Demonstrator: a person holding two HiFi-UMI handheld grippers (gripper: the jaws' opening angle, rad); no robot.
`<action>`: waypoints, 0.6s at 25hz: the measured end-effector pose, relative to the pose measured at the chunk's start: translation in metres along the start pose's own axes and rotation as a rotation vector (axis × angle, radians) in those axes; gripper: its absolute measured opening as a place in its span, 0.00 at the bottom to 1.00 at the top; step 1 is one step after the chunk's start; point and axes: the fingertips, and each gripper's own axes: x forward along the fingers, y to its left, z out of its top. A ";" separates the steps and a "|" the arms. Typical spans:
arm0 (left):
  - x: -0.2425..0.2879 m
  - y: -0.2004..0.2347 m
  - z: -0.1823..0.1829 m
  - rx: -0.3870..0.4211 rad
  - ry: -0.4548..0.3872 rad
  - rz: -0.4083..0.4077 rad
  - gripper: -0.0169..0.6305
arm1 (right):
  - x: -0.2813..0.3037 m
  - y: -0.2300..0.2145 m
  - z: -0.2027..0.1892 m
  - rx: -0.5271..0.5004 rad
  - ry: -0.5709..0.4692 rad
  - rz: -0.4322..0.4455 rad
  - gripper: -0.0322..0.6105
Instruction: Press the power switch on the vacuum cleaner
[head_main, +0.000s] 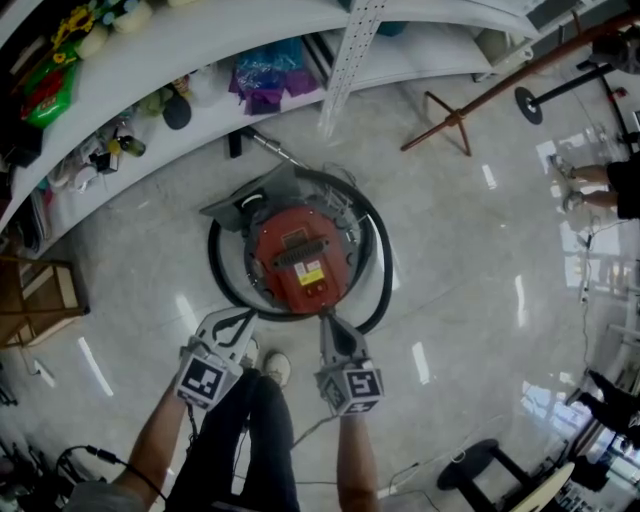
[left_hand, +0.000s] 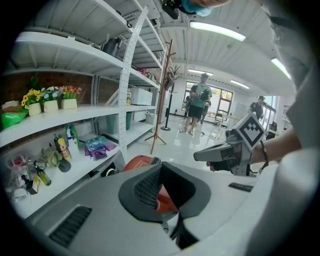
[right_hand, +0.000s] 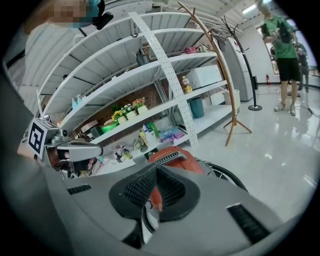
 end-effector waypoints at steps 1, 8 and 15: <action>0.000 0.000 0.000 0.000 0.000 0.000 0.04 | 0.001 -0.001 0.000 -0.003 0.005 -0.002 0.07; -0.003 -0.004 0.000 -0.003 -0.002 -0.003 0.04 | 0.020 -0.016 -0.007 -0.005 -0.001 -0.040 0.07; -0.003 -0.009 -0.009 -0.019 0.004 -0.010 0.04 | 0.042 -0.031 -0.025 0.012 0.027 -0.058 0.07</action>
